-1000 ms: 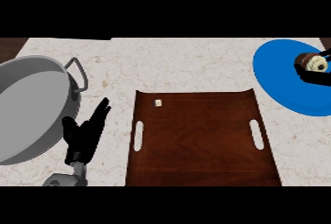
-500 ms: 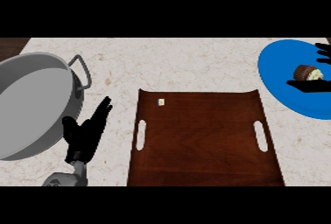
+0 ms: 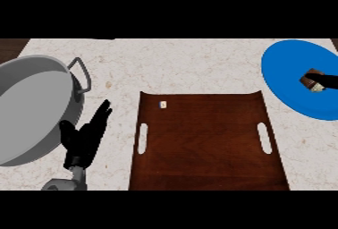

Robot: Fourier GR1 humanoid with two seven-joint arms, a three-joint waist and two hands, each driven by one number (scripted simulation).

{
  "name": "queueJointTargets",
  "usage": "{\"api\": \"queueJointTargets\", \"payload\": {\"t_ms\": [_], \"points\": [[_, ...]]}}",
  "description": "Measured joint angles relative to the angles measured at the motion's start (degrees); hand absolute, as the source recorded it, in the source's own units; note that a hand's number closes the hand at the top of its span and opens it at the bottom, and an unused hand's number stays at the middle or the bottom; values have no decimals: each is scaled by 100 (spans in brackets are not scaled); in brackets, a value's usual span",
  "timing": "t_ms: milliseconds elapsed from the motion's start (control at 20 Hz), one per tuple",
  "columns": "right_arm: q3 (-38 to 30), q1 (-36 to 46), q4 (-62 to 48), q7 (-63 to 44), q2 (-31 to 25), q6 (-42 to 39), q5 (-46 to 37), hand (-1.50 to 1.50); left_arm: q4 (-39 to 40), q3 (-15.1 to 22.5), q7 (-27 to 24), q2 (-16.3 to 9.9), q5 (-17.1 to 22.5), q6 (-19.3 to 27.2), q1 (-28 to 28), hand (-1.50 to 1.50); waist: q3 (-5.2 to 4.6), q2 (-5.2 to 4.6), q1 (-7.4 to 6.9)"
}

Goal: Pick the cupcake from the tray and place it in the plate

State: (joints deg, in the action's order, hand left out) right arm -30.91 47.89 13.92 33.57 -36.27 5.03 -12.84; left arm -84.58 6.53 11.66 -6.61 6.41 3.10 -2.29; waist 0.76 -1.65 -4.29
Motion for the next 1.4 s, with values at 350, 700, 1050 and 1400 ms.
{"api": "queueJointTargets", "payload": {"t_ms": [350,700,1050,1400], "points": [[-298,-225,-348,177,-550,-1368,331,-150,24,-32,-22,25,-28,37,44,0,-6,33,108],[-186,-873,-435,700,-992,-2760,274,-150,3,-97,-120,-17,-13,-19,174,0,-8,81,198],[80,-1366,-294,957,-1197,-2829,26,-150,-32,-146,-14,-28,21,-53,185,0,-13,105,229],[234,-1837,-251,1255,-1240,-2711,-96,-150,-21,-173,-11,3,-20,-26,205,0,-15,129,270]]}}
